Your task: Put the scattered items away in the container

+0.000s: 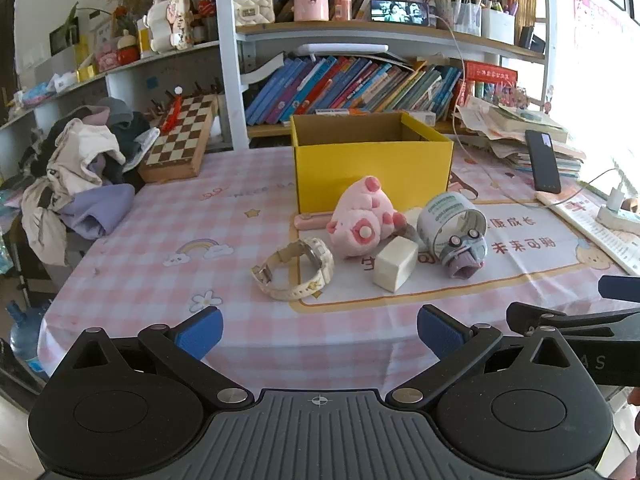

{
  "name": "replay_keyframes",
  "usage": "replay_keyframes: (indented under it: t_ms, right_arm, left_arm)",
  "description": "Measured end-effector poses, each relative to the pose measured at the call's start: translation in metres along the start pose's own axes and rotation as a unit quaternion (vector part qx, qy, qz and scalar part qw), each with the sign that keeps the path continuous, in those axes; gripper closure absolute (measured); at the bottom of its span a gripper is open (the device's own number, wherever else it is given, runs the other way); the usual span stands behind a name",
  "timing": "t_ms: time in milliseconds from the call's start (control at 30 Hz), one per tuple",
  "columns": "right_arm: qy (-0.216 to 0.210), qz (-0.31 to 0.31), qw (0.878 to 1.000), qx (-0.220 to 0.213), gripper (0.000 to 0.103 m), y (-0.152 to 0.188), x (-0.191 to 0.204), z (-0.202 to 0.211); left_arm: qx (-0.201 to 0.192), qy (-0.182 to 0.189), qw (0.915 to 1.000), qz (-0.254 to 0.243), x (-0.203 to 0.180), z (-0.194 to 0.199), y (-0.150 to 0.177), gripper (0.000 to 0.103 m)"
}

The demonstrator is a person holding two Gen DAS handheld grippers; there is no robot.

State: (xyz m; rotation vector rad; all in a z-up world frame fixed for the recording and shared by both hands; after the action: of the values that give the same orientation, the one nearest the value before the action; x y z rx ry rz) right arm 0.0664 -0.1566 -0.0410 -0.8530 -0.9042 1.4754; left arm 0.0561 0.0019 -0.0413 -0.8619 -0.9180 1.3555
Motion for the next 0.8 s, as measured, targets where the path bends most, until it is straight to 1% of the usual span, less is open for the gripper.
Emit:
replay_keyframes:
  t_ms: [133,200,233,500,800]
  right_arm:
    - [-0.001,-0.001,1.0,0.004,0.0,0.001,0.002,-0.001]
    - [-0.002,-0.001,1.0,0.007,0.0,0.002,0.003,-0.001]
    - [-0.002,-0.001,1.0,0.008,0.0,0.003,0.003,-0.002]
    - [-0.001,-0.003,1.0,0.009,0.0,0.002,0.004,-0.005]
    - [0.003,-0.007,1.0,0.012,0.0,0.001,0.004,-0.005]
  left_arm:
    - [0.002,-0.005,1.0,0.0,-0.001,0.007,0.003,0.0]
    - [0.02,-0.006,0.9998,-0.003,0.003,-0.003,0.004,0.0]
    - [0.022,-0.006,0.9997,-0.003,0.004,-0.005,0.004,0.0]
    - [0.017,-0.006,0.9997,-0.013,0.003,-0.006,0.004,0.0]
    - [0.021,-0.004,0.9996,-0.017,0.004,-0.008,0.005,0.0]
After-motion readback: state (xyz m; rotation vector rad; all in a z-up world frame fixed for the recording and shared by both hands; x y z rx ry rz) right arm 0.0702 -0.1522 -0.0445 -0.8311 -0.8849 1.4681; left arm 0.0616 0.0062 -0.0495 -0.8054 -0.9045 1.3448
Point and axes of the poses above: each gripper's, at about its wrist camera, not at the fingertips, and z roughly against the way its jaws point, x to its left, y to its underside, the point moved 7 cm from there along -z, roughly the way its jaws point, and after that the axes turned 12 degrees about -x, right-handed, at the moved point
